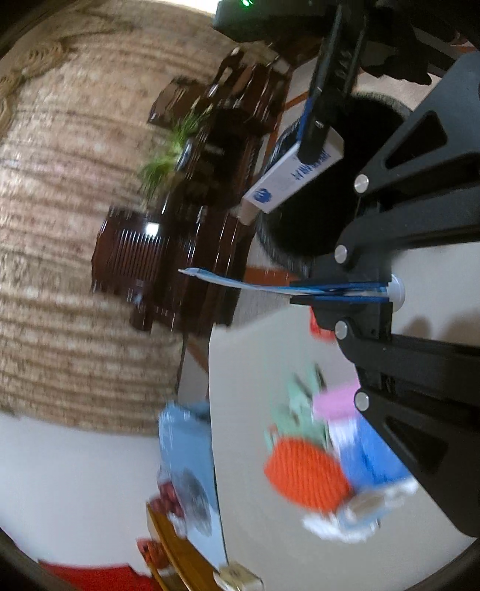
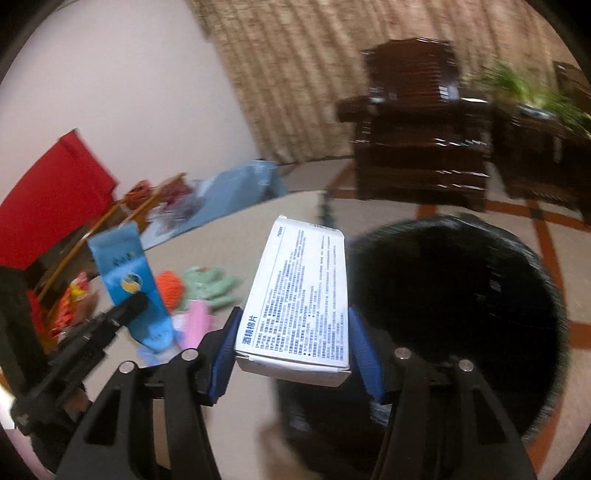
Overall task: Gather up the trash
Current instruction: 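Carry tube and packet over the black bin and open both tools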
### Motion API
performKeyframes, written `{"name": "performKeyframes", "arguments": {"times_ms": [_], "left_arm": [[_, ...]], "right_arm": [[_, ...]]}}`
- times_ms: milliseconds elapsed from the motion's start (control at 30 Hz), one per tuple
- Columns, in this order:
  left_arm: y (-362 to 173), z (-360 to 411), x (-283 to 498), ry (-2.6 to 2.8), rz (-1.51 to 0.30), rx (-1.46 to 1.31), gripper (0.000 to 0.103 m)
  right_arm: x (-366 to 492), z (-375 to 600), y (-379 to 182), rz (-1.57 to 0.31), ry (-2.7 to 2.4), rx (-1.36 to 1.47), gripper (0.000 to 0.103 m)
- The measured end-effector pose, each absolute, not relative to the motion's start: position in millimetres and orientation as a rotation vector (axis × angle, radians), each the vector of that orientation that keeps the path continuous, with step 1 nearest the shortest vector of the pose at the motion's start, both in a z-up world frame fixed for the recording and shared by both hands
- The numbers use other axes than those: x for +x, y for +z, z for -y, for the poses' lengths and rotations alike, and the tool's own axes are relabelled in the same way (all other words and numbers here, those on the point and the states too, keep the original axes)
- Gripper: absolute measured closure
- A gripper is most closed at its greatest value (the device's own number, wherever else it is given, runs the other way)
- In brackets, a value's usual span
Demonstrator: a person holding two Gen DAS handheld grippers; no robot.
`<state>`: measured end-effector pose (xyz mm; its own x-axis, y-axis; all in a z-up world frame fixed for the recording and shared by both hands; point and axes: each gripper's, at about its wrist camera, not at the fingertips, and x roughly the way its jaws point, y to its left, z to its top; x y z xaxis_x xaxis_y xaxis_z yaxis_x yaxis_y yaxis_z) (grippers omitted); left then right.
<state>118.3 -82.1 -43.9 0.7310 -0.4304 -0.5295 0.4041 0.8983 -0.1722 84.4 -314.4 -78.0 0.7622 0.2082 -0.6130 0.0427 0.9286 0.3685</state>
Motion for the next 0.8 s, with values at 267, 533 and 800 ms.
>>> {"name": "performKeyframes", "arguments": {"times_ms": [267,533,800], "left_arm": [[-73,165,132,-0.606,-0.644,-0.014,0.101],[-111,217,141,-0.684,-0.720,0.031,0.101],[-123,210,140,-0.694,-0.745,0.033,0.079]], "right_arm": [[72,371,-134,-0.822,-0.063,0.402,0.047],[62,383,-169,-0.894,-0.125,0.371,0.046],[55,381,-167,-0.887,-0.150,0.359,0.041]]}}
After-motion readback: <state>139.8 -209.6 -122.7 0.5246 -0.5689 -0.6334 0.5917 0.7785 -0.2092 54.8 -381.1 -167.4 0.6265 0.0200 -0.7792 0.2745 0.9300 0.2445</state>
